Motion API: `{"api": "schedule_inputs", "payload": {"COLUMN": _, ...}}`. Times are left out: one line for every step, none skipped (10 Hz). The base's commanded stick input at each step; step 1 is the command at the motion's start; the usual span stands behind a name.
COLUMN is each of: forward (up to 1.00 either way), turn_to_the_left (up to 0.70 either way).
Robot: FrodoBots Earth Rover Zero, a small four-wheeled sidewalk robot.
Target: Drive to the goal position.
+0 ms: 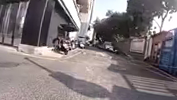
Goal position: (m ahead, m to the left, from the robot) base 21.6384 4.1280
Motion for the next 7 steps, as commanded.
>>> {"api": "schedule_inputs", "payload": {"forward": 0.45, "turn_to_the_left": 0.0}}
{"api": "schedule_inputs", "payload": {"forward": 0.45, "turn_to_the_left": 0.0}}
{"api": "schedule_inputs", "payload": {"forward": 0.45, "turn_to_the_left": 0.0}}
{"api": "schedule_inputs", "payload": {"forward": 0.45, "turn_to_the_left": 0.0}}
{"api": "schedule_inputs", "payload": {"forward": 0.45, "turn_to_the_left": 0.0}}
{"api": "schedule_inputs", "payload": {"forward": 0.45, "turn_to_the_left": 0.0}}
{"api": "schedule_inputs", "payload": {"forward": 0.45, "turn_to_the_left": 0.0}}
